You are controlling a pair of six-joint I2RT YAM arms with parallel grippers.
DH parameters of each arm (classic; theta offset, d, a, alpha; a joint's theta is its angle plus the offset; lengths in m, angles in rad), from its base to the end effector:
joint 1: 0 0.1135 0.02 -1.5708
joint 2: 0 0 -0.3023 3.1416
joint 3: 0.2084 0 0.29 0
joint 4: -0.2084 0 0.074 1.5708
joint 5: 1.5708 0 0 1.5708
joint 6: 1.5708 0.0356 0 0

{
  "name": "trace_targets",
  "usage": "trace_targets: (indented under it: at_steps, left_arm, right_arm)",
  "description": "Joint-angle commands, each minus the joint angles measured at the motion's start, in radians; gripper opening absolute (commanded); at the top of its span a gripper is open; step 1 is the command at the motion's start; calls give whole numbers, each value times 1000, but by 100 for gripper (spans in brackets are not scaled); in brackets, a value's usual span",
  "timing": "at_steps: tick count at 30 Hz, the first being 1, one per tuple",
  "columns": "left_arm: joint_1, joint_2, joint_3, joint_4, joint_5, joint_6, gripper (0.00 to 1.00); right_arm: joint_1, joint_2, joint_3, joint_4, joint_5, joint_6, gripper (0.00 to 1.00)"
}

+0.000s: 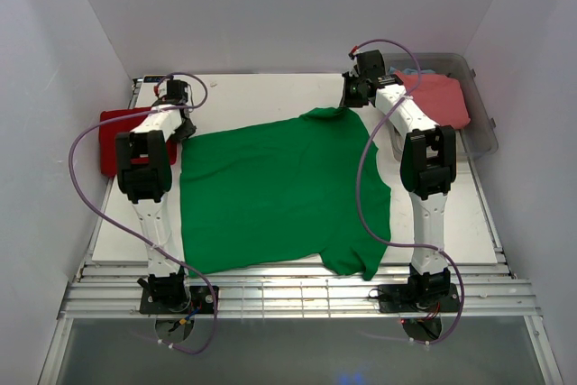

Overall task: Fold and stack the t-shirts
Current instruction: Fold the tshirt

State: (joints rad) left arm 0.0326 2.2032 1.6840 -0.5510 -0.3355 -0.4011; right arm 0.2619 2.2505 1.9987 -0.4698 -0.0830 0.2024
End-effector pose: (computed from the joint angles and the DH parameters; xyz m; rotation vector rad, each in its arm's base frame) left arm 0.5258 0.0289 0.1742 -0.6628 2.4904 0.3080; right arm 0.5613 0.1535 0.2637 -0.1121 2.3096 0.3339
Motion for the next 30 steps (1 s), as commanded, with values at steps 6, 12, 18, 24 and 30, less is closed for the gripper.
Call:
trace_targets:
  at_steps: [6,12,18,24,30]
  left_arm:
    - [3,52,80,-16,47,-5,21]
    - [1,52,83,-30,44,-19,11]
    - [3,91,182,-13,78,-38,0]
    - [4,196,429,-79,81,-33,0]
    - [10,175,430,-53,87,-62,0]
  right_arm:
    - [-6,-48,6,7,-1,-8,8]
    - [-6,-49,11,8,2,-8,8]
    - [-7,-9,77,8,38,-3,8]
    - [-49,96,267,-18,32,58,8]
    - [-84,49,221,82,17,78,8]
